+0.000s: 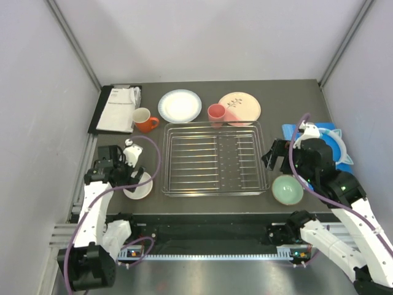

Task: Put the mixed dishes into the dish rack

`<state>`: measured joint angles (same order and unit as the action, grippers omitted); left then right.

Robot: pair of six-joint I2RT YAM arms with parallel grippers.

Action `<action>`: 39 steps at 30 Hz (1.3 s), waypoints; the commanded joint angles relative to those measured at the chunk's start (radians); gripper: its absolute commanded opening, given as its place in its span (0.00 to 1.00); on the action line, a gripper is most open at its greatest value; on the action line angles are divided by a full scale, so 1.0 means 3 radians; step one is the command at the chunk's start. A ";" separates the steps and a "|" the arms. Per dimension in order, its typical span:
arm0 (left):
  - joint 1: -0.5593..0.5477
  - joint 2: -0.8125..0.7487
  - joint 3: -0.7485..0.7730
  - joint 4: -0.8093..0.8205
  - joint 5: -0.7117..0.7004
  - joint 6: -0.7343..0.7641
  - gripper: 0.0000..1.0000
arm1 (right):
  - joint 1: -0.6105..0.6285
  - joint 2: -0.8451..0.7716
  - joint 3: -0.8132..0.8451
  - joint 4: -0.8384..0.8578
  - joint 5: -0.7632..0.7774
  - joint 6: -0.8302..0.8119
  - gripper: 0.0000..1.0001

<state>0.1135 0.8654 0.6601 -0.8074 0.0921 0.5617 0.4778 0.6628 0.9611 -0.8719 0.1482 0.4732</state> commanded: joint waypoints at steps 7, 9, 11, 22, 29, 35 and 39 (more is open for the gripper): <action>0.0046 0.0485 -0.0083 0.0753 -0.0154 0.0045 0.95 | 0.0038 -0.0174 -0.0013 0.0099 0.0053 0.0043 1.00; 0.0066 0.0582 -0.0124 0.0809 -0.0154 0.0091 0.93 | 0.0038 -0.0174 -0.0013 0.0094 0.0058 0.0044 1.00; 0.0097 0.0648 -0.0165 0.0856 -0.0133 0.0106 0.92 | 0.0038 -0.0179 0.0002 0.0084 0.0063 0.0049 1.00; 0.0225 0.1017 -0.0130 0.0697 0.0286 0.0183 0.23 | 0.0038 -0.0154 -0.0018 0.0089 0.0099 0.0069 1.00; 0.0399 0.1170 0.0023 0.0524 0.0536 0.0219 0.00 | 0.0038 -0.0144 -0.0003 0.0119 0.0043 0.0054 1.00; 0.0894 0.1165 0.1018 -0.0284 0.1277 0.0285 0.00 | 0.0039 0.0030 0.0125 0.0247 -0.0151 -0.0048 1.00; 0.1053 0.1186 0.1633 -0.0800 0.1579 0.0337 0.00 | 0.0155 0.0254 0.0222 0.0395 -0.0274 -0.0105 1.00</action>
<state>0.3927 1.2373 0.9554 -0.8959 0.4034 0.6300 0.4824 0.6846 0.9634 -0.8467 0.1154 0.4702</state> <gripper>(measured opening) 0.070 0.996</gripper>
